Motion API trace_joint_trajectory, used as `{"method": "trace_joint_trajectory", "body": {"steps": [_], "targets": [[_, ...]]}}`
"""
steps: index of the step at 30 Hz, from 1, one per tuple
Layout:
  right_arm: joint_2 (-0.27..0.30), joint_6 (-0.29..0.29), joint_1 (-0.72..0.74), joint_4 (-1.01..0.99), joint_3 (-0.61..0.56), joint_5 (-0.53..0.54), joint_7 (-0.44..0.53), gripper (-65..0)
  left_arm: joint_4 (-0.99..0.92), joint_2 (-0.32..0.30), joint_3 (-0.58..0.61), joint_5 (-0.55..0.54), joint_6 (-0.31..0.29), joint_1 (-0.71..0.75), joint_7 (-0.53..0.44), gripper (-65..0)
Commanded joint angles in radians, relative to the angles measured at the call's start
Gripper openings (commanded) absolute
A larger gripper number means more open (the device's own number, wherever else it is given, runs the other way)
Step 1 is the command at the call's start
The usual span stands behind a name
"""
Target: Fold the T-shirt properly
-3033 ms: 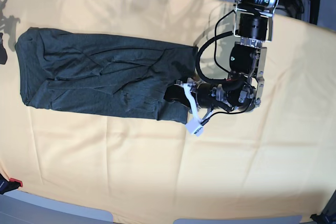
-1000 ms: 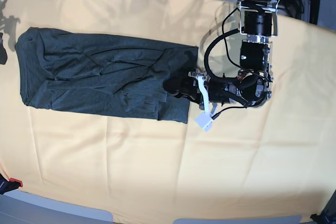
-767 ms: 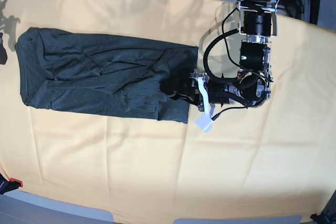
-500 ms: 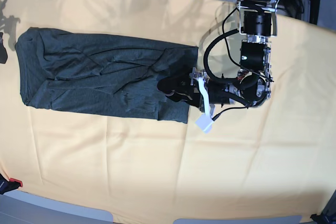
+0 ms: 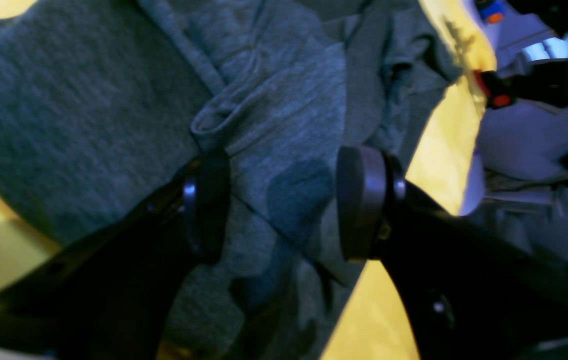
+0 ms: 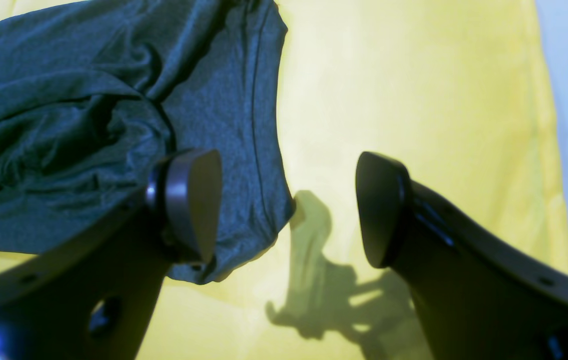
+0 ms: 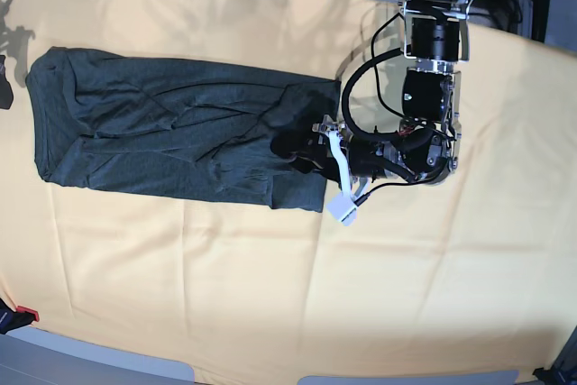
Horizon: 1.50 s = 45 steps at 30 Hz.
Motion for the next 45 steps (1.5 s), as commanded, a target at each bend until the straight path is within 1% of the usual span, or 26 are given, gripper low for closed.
{"method": "trace_joint_trajectory", "body": {"steps": [1, 17, 19, 23, 26, 29, 32, 37, 38, 39, 40, 41, 43, 44, 45], "targets": [[0.026, 0.006, 0.003, 0.013, 0.010, 0.018, 0.015, -21.8, 0.016, 0.002, -0.001, 0.003, -0.006, -0.027, -0.027, -29.4], [0.026, 0.006, 0.003, 0.013, 0.010, 0.018, 0.015, -21.8, 0.016, 0.002, -0.001, 0.008, -0.006, -0.030, -0.130, -29.4], [0.026, 0.006, 0.003, 0.013, 0.010, 0.018, 0.015, -21.8, 0.016, 0.002, -0.001, 0.035, -0.004, -0.030, -0.138, -29.4], [0.026, 0.006, 0.003, 0.013, 0.010, 0.018, 0.015, -21.8, 0.016, 0.002, -0.001, 0.147, 0.048, -0.030, -0.199, -29.4], [0.026, 0.006, 0.003, 0.013, 0.010, 0.018, 0.015, -21.8, 0.016, 0.002, -0.001, 0.172, 0.047, -0.030, -0.210, -29.4], [0.026, 0.006, 0.003, 0.013, 0.010, 0.018, 0.016, -21.8, 0.016, 0.002, -0.001, 0.163, 0.045, -0.030, -0.196, -29.4], [0.026, 0.006, 0.003, 0.013, 0.010, 0.018, 0.016, -21.8, 0.016, 0.002, -0.001, 0.128, 0.014, -0.030, -0.193, -29.4], [0.026, 0.006, 0.003, 0.013, 0.010, 0.018, 0.016, -21.8, 0.016, 0.002, -0.001, -0.041, -0.027, -0.029, -0.093, -29.7], [0.026, 0.006, 0.003, 0.013, 0.010, 0.018, 0.016, -21.8, 0.016, 0.002, -0.001, -0.063, -0.032, -0.029, -0.072, -31.6], [0.026, 0.006, 0.003, 0.013, 0.010, 0.018, 0.016, -21.8, 0.016, 0.002, -0.001, -0.070, -0.038, -0.029, -0.057, -35.1], [0.026, 0.006, 0.003, 0.013, 0.010, 0.018, 0.016, -21.8, 0.016, 0.002, -0.001, -0.069, -0.037, -0.029, -0.048, -40.2], [0.026, 0.006, 0.003, 0.013, 0.010, 0.018, 0.016, -21.8, 0.016, 0.002, -0.001, -0.069, -0.037, -0.027, -0.045, -46.7], [0.026, 0.006, 0.003, 0.013, 0.010, 0.018, 0.016, -21.8, 0.016, 0.002, -0.001, -0.069, -0.037, -0.027, -0.046, -62.3], [0.026, 0.006, 0.003, 0.013, 0.010, 0.018, 0.016, -21.8, 0.016, 0.002, -0.001, -0.072, -0.037, -0.028, -0.047, -65.0], [0.026, 0.006, 0.003, 0.013, 0.010, 0.018, 0.016, -21.8, 0.016, 0.002, -0.001, -0.087, -0.037, -0.029, -0.046, -65.0]]}}
